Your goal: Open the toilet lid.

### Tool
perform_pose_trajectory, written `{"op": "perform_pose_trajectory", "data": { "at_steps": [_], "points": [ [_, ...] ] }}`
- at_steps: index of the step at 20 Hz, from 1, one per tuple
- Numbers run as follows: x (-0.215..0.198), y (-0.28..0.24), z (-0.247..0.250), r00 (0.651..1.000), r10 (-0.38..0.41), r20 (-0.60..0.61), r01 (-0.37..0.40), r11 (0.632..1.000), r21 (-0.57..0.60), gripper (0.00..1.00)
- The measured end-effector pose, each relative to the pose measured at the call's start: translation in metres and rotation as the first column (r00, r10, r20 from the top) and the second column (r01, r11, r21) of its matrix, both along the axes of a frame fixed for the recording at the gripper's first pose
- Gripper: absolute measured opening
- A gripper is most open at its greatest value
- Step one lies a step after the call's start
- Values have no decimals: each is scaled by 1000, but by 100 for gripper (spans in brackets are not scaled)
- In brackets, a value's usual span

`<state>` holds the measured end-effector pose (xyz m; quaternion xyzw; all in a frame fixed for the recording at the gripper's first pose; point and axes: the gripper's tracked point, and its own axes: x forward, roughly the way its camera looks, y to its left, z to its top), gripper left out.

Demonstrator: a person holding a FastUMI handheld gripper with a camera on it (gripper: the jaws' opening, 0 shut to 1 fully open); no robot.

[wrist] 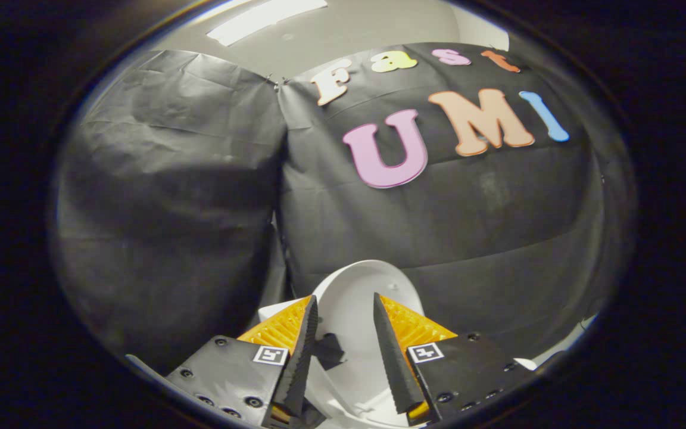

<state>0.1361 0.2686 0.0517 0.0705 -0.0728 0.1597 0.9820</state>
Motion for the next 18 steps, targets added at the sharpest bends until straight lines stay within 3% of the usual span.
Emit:
{"op": "perform_pose_trajectory", "data": {
  "at_steps": [10,18],
  "points": [
    [-52,-164,-14,978,-205,-36,202,977,-62,65],
    [-93,-231,-44,971,-235,-46,222,955,-197,66]
  ]
}}
